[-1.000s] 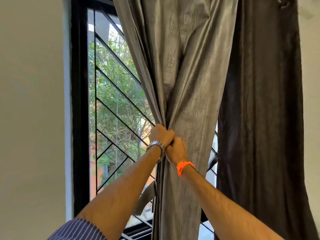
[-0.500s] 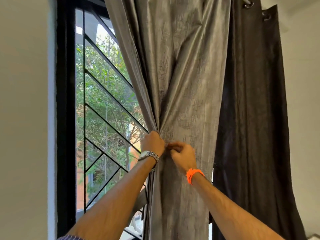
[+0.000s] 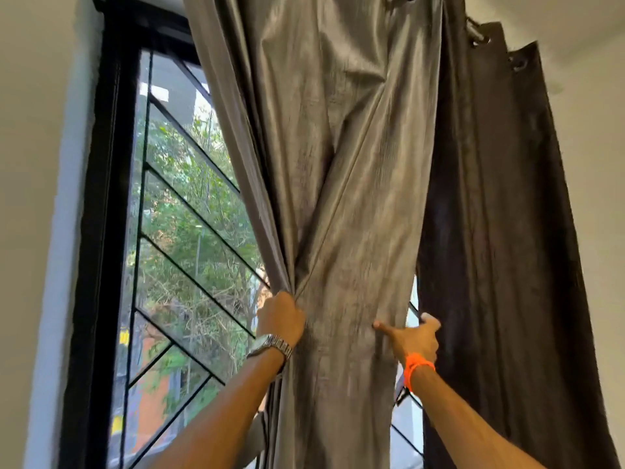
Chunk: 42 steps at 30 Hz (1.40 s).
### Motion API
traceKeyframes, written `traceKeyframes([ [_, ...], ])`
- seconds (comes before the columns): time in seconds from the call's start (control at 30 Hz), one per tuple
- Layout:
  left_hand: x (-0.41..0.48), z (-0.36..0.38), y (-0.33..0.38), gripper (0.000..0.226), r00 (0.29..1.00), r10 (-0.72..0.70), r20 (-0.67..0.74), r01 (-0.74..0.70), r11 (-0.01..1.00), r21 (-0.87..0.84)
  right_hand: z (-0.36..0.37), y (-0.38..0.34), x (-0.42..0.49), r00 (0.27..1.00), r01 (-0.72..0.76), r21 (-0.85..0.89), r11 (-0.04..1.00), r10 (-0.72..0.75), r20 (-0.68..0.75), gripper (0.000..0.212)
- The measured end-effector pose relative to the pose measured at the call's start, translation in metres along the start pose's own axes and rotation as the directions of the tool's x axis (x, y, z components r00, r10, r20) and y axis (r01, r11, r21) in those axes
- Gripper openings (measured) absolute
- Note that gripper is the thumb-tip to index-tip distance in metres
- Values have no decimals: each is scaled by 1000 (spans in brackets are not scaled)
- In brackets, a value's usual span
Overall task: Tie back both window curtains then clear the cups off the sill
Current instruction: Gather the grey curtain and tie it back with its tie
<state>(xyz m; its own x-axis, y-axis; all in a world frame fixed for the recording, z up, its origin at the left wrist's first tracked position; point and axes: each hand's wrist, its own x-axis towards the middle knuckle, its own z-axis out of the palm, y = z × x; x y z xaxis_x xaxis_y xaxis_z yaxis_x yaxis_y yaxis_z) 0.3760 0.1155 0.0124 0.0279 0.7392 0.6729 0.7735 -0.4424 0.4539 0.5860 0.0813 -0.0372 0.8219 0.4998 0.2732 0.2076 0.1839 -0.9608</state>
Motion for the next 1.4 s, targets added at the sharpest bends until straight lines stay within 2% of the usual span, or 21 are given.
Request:
traceKeyframes([
  [0.17,5,9,13,17,999,-36,-17,36,999,-11,7,-8,-2,994,110,-58,992,-111,-2,41],
  [0.23,4,9,16,16,999,-36,-16,36,999,-23,15,-14,-13,985,175,-105,979,-174,17,28],
  [0.5,-3,-1,12,22,999,-53,-3,53,998,-28,54,-38,-61,931,314,-11,949,-306,197,27],
  [0.77,-13,-19,7,25,1000,-5,30,5,1000,-17,74,-61,-96,888,388,29,921,-382,255,24],
  [0.9,-17,-24,3,33,997,-31,67,39,993,-116,72,-64,-104,855,454,-19,891,-429,291,24],
  [1.03,-26,-29,13,56,984,-89,152,133,942,-309,64,-64,-112,804,552,-164,817,-469,366,20],
  [1.17,-29,-33,20,64,979,-53,196,112,946,-305,51,-65,-120,762,621,-238,747,-505,405,25],
  [1.27,-33,-35,26,70,971,-50,234,124,941,-315,43,-64,-124,743,602,-171,780,-469,477,27],
  [1.4,-38,-35,34,65,982,-14,190,59,971,-232,29,-58,-121,701,624,-168,763,-452,551,13],
])
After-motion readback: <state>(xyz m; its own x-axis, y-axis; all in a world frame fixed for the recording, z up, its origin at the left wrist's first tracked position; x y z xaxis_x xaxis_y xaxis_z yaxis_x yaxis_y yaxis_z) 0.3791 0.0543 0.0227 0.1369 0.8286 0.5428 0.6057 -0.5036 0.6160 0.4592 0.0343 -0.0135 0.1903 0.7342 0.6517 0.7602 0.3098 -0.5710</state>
